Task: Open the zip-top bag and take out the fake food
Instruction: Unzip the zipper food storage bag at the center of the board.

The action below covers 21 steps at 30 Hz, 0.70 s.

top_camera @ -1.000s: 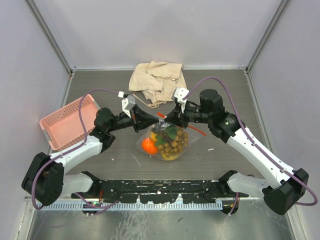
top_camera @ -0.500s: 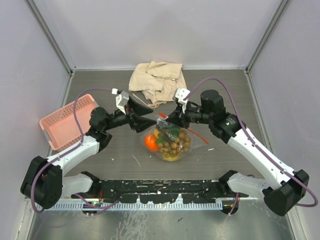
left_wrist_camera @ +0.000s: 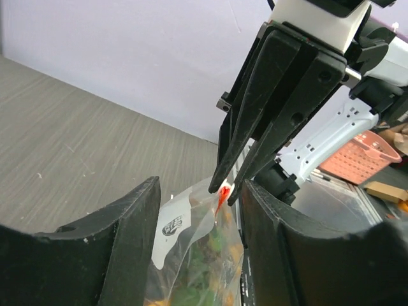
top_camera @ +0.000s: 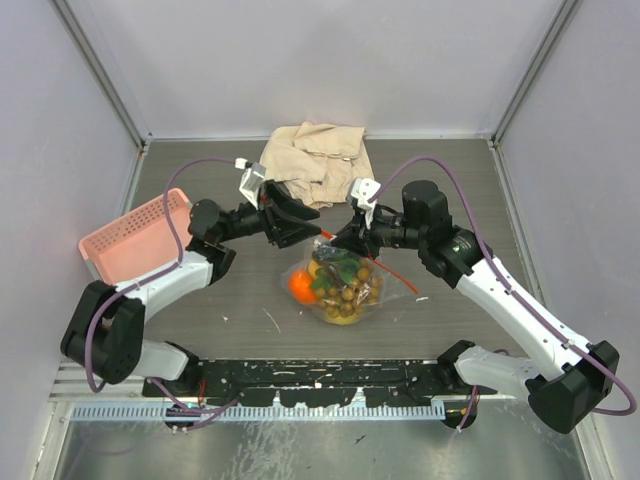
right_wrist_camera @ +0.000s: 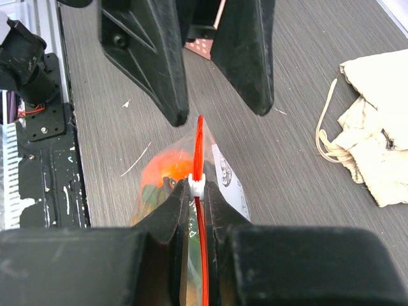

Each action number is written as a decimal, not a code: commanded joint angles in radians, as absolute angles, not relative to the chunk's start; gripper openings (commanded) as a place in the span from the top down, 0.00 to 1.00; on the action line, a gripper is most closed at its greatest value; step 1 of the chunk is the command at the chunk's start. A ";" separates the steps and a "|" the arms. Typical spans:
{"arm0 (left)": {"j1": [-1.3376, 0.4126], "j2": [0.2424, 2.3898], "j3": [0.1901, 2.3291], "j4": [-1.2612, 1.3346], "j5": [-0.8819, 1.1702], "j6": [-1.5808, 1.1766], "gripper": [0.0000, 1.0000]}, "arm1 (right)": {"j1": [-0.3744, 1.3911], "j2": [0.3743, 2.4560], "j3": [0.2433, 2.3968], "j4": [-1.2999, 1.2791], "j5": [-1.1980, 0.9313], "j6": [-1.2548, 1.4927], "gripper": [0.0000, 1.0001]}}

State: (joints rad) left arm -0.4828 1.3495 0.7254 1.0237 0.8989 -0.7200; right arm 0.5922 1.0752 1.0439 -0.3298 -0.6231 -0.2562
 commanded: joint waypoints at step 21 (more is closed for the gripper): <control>-0.525 1.492 0.781 1.335 1.046 -0.882 0.81 | 0.590 1.056 1.054 -0.285 -0.657 -0.250 0.99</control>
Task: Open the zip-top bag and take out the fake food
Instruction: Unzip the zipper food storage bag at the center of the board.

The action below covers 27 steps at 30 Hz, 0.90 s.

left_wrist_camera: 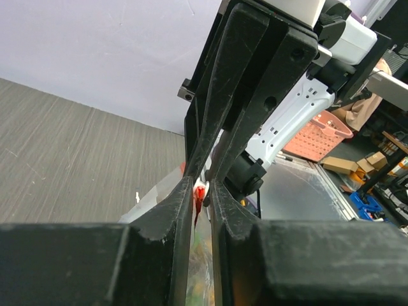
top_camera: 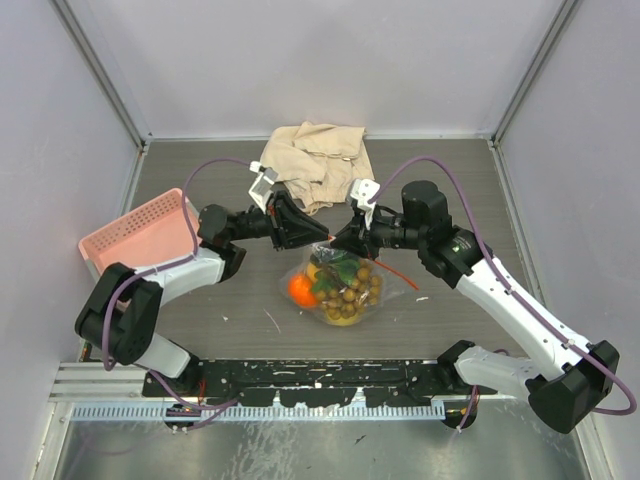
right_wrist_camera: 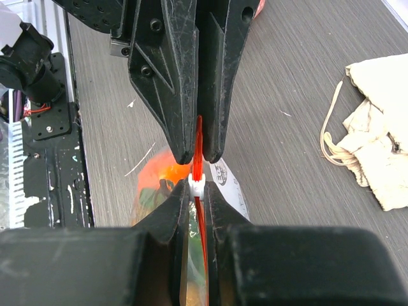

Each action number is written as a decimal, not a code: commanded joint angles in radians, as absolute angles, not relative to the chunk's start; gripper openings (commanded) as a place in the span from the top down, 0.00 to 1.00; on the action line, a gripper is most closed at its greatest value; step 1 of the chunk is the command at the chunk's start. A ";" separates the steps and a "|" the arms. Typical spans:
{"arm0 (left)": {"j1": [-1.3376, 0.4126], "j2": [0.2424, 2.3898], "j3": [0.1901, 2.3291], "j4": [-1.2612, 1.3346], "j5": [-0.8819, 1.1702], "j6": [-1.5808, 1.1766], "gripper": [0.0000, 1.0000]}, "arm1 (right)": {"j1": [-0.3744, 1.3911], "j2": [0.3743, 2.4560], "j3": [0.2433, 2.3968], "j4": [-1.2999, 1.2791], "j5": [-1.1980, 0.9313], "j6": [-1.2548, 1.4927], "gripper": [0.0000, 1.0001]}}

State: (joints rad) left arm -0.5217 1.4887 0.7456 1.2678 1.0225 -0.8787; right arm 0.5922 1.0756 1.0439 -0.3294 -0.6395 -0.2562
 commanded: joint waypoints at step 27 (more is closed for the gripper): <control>-0.415 1.452 0.846 1.253 1.061 -0.829 1.00 | 0.589 1.022 1.028 -0.294 -0.631 -0.249 0.99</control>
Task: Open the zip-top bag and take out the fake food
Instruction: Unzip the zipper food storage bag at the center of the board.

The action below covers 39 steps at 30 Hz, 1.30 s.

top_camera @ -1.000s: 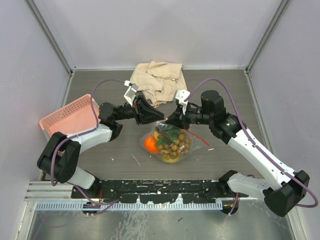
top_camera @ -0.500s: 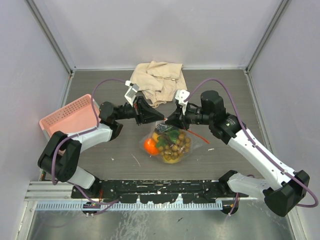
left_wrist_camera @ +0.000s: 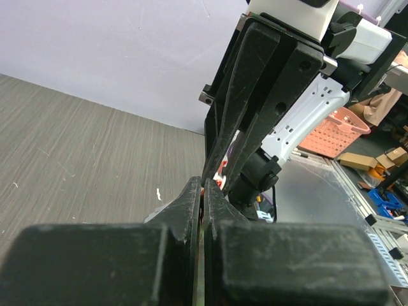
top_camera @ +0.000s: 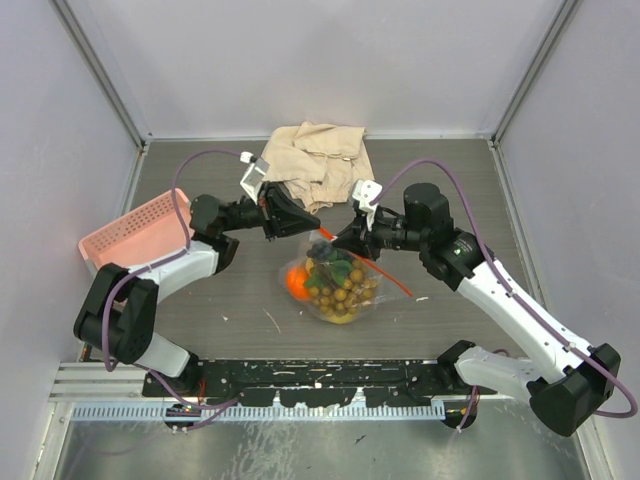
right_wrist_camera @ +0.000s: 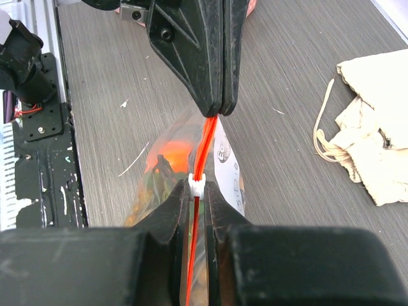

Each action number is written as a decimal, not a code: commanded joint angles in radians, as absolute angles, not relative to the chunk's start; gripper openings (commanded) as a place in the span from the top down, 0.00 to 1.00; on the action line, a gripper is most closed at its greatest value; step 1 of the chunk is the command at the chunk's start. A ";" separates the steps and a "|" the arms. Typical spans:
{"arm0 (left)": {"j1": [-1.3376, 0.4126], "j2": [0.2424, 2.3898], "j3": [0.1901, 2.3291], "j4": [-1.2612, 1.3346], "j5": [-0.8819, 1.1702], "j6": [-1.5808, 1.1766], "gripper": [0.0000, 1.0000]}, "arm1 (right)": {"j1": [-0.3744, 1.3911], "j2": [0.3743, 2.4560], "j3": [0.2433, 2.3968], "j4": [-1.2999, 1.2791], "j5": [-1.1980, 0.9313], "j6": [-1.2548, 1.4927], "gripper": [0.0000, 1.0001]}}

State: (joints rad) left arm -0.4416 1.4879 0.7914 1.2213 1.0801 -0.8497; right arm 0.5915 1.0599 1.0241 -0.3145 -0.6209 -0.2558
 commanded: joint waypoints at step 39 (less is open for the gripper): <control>-0.457 1.365 0.816 0.907 1.165 -0.523 0.34 | 0.589 1.034 1.035 -0.298 -0.644 -0.245 0.99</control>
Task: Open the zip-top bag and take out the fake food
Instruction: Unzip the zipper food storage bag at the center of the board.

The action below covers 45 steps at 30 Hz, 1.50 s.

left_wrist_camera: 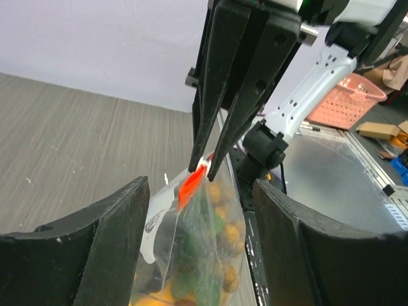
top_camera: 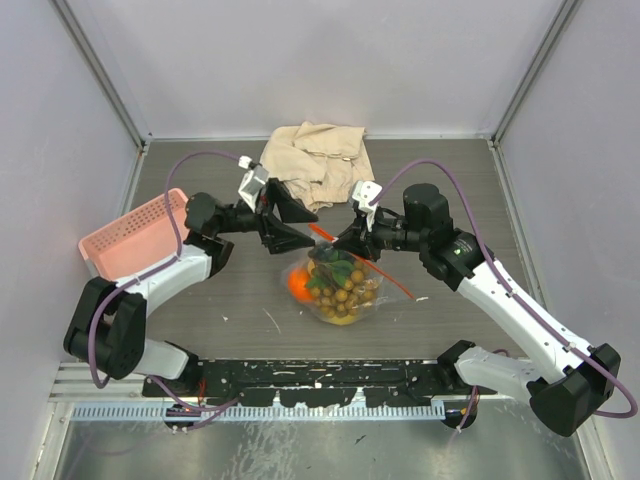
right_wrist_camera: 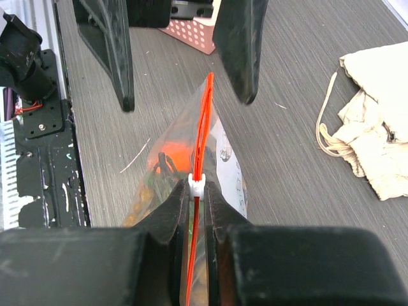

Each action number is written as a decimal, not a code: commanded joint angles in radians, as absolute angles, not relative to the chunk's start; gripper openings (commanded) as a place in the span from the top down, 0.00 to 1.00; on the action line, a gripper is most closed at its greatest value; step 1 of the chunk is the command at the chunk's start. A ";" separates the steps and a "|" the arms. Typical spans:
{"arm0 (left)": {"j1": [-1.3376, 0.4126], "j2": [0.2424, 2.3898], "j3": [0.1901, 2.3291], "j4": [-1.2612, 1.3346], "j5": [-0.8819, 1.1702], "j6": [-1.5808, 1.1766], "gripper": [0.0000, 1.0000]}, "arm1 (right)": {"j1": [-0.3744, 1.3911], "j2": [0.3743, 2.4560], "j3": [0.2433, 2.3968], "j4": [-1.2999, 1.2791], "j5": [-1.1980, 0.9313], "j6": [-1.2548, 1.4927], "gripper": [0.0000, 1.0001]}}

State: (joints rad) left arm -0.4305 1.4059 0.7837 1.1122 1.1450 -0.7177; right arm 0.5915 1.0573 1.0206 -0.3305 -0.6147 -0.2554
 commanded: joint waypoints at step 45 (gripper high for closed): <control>-0.436 1.371 0.883 0.848 1.155 -0.528 1.00 | 0.589 1.022 1.023 -0.299 -0.643 -0.247 0.99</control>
